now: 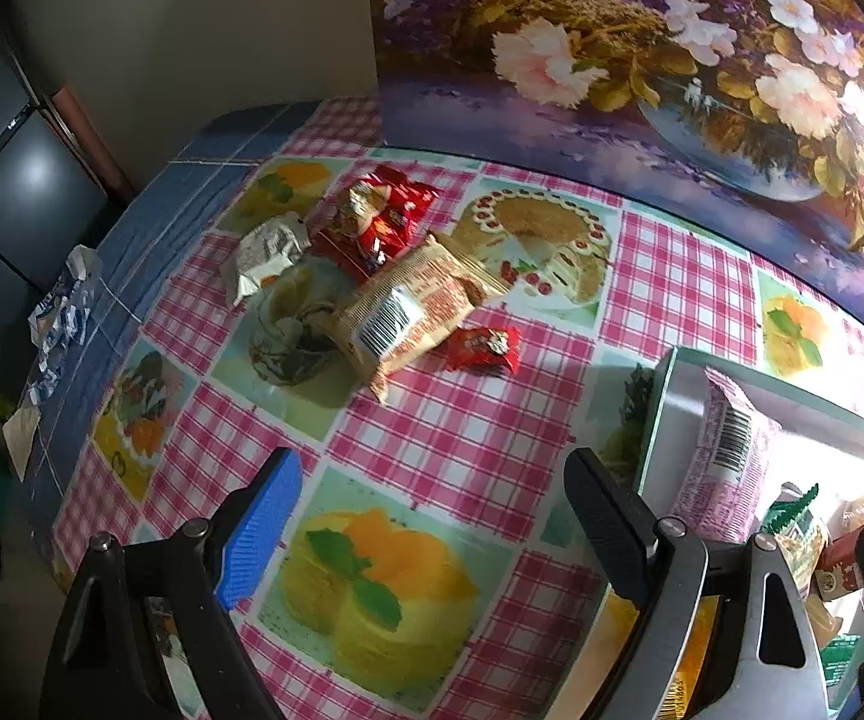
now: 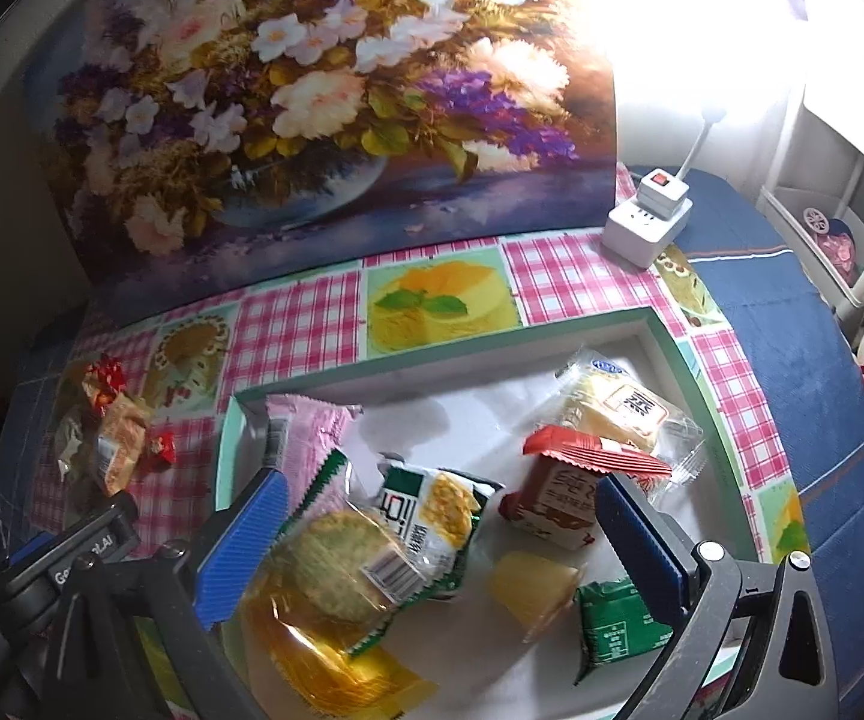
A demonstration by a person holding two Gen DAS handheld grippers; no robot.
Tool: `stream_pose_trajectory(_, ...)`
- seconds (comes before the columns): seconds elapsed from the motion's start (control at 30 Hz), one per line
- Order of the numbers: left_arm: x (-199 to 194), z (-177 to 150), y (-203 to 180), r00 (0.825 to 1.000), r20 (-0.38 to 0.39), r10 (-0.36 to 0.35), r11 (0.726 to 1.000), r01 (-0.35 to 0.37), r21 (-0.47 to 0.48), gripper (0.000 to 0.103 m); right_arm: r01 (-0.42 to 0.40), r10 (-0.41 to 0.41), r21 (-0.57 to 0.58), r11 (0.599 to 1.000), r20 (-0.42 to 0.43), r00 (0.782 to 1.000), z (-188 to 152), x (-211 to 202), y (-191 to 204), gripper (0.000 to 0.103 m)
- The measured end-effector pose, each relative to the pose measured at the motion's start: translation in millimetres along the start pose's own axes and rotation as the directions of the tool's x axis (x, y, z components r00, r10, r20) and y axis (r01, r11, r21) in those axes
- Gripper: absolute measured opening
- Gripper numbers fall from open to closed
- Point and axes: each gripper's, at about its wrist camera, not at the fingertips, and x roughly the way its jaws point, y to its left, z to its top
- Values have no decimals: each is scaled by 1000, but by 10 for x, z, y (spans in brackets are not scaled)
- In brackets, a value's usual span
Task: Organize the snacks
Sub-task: 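Move both tools back from the tray toward the snack pile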
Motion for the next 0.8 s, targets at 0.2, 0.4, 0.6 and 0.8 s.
stream_pose_trajectory(0.2, -9, 86, 211, 1000, 20, 0, 1000, 0, -18, 90, -53, 53, -15, 999, 38, 998, 25, -56, 149, 103)
stream_pose_trajectory(0.4, 60, 233, 526, 1000, 19, -24, 998, 25, -51, 90, -76, 79, -72, 995, 39, 996, 22, -49, 411, 103)
stream_pose_trajectory(0.6, 142, 493, 911, 996, 62, -60, 998, 60, -12, 89, -134, 140, -128, 983, 38, 989, 17, -36, 764, 103)
stream_pose_trajectory(0.8, 351, 911, 1410, 994, 82, -73, 997, 71, 20, 89, -233, 235, -192, 953, -11, 972, 89, 89, 1272, 103)
